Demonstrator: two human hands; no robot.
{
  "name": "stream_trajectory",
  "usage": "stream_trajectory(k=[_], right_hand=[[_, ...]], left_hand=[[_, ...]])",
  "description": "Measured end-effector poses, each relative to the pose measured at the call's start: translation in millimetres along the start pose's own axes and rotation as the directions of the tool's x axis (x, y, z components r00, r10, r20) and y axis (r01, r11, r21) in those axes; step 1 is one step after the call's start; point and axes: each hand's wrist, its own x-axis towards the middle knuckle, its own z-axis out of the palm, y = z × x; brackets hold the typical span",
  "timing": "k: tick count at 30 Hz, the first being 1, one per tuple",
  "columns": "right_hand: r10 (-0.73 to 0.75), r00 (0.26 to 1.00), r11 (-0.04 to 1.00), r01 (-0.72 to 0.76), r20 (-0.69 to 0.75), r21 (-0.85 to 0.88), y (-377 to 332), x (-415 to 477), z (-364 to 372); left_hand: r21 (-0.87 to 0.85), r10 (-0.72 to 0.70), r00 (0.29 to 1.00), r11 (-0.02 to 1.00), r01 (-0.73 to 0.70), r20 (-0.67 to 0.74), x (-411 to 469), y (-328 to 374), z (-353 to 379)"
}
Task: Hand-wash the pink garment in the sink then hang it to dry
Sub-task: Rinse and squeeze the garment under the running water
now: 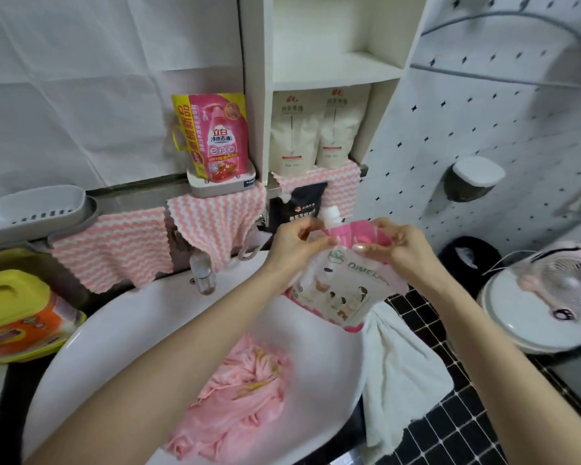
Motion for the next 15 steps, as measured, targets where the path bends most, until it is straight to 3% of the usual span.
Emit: stream_trajectory(k=[3, 6, 8, 9, 11, 12, 13, 15], right_hand=[[0.012, 0.988, 1.0, -0.016, -0.153, -0.025, 5.3, -11.1, -10.0], [-0.145, 0.91, 0.938, 0.002, -0.388, -0.345, 16.0, -24.6, -14.4], [-0.298, 0.859, 0.857, 0.047, -0.417, -0.514, 28.4, -31.5, -4.8], [-0.277, 0.874, 0.852, 0.031, -0.398, -0.523, 38.6, -31.4, 4.7], [-0.038, 0.937, 0.913, -0.108, -0.347, -0.393, 66.1, -29.5, 29.6], [0.144, 0.942, 0.947, -0.22, -0.302, -0.233, 85.5, -27.3, 39.1], [0.323, 0.917, 0.941, -0.338, -0.232, -0.026, 103.2, -26.2, 45.1], [0.566, 0.818, 0.8, -0.516, -0.1, 0.306, 141.5, -27.9, 46.1]], left_hand=[[0.1, -0.049, 0.995, 0.994, 0.04, 0.087, 5.3, -22.2, 7.7], [0.16, -0.259, 0.963, 0.956, 0.244, 0.08, -0.6, -70.9, 0.4], [0.274, -0.373, 0.927, 0.895, 0.353, 0.023, -11.3, -112.6, -14.3], [0.366, -0.412, 0.911, 0.846, 0.387, -0.011, -18.8, -131.8, -24.0], [0.519, -0.482, 0.872, 0.726, 0.451, -0.084, -36.8, -163.5, -44.4], [0.56, -0.517, 0.847, 0.669, 0.489, -0.121, -46.6, -176.8, -54.1], [0.589, -0.544, 0.825, 0.619, 0.52, -0.155, -57.6, -185.7, -62.9], [0.636, -0.565, 0.796, 0.537, 0.555, -0.217, -78.4, -198.9, -79.3]])
